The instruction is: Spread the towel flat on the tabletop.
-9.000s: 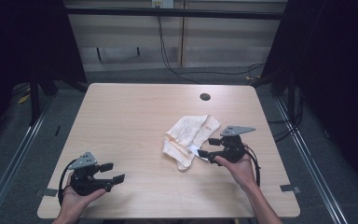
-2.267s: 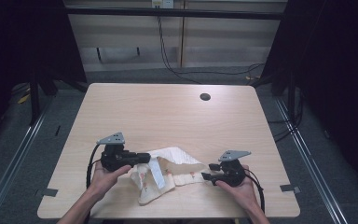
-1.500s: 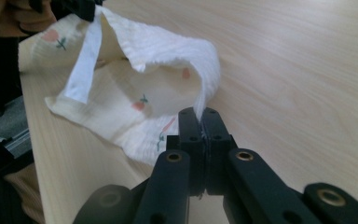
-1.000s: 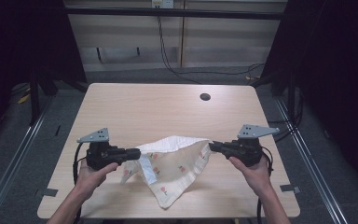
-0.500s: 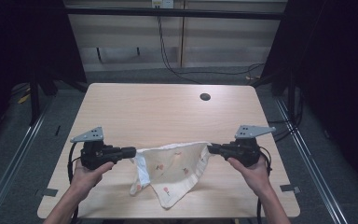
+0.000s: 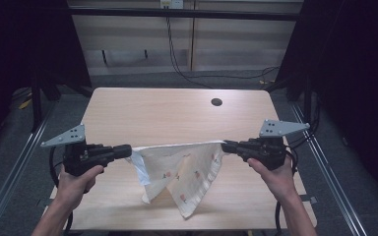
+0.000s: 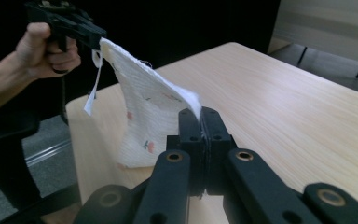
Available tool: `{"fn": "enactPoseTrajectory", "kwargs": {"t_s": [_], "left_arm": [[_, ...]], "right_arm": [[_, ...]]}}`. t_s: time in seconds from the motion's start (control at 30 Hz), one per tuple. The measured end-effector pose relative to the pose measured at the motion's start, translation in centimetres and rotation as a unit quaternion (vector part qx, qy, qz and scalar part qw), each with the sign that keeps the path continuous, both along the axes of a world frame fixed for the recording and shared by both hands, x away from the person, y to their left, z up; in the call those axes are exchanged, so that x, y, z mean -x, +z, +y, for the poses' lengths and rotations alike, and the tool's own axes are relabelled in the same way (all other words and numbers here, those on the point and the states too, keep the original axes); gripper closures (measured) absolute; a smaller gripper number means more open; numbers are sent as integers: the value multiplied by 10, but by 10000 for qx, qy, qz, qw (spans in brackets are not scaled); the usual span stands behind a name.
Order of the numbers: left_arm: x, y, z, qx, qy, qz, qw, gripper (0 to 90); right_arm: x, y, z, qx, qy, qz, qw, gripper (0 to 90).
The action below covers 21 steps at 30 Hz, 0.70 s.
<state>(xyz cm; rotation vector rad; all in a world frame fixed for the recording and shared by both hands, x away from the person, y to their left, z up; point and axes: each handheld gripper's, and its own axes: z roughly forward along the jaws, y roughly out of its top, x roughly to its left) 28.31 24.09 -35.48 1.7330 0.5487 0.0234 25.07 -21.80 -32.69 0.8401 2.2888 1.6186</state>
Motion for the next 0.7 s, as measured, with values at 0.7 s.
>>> {"fn": "enactPoseTrajectory", "kwargs": {"t_s": [0.7], "left_arm": [[44,67,8,99,9,-900,9959,856]], "right_arm": [[41,61,3,-69,294,-502,9983,893]]}}
